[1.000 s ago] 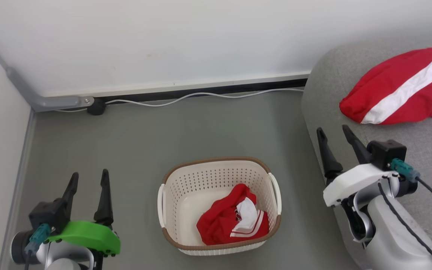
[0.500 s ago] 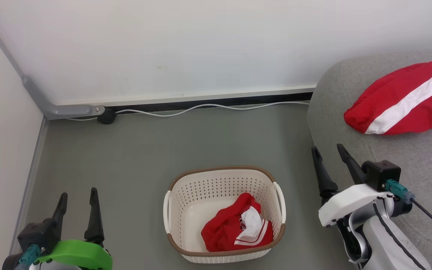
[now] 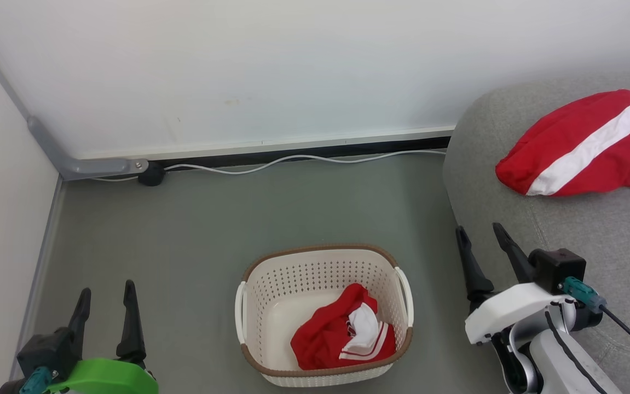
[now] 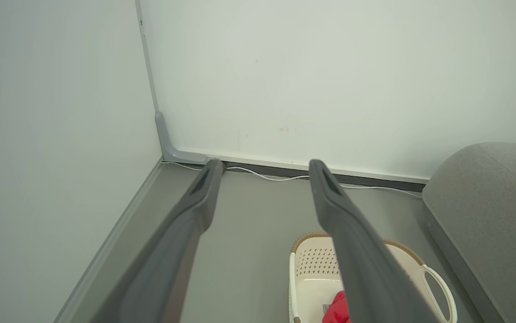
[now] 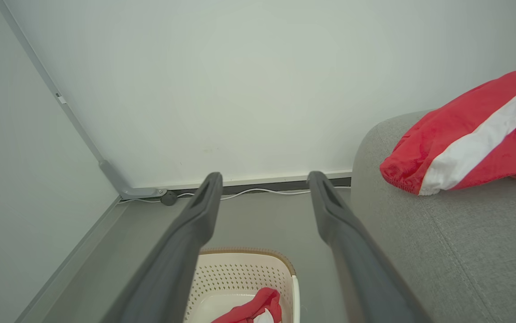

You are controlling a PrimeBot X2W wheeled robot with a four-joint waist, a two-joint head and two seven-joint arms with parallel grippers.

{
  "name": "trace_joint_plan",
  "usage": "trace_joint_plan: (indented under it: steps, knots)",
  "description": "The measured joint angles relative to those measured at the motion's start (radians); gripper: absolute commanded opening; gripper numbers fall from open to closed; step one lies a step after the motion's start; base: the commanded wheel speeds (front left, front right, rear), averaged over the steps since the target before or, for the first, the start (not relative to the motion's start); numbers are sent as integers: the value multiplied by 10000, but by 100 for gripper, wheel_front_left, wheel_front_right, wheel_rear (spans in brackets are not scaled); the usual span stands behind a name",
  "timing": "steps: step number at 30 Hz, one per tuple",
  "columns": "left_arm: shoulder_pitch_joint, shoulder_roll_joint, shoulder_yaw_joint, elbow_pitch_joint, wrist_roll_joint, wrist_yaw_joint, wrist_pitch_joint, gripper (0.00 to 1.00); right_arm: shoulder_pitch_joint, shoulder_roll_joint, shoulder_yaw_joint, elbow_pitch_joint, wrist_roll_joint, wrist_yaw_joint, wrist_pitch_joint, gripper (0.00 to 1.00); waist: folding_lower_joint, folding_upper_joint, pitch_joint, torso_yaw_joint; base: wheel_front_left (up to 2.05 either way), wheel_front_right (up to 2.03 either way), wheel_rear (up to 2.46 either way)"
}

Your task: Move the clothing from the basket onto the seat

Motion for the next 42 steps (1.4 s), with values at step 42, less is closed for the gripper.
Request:
trace_joint_plan:
  steps: [42]
  knots:
    - [258, -167, 318, -357, 468, -251, 0, 100, 231, -82, -192, -825, -6, -163, 0, 100, 1, 0, 647, -132, 0, 0, 0]
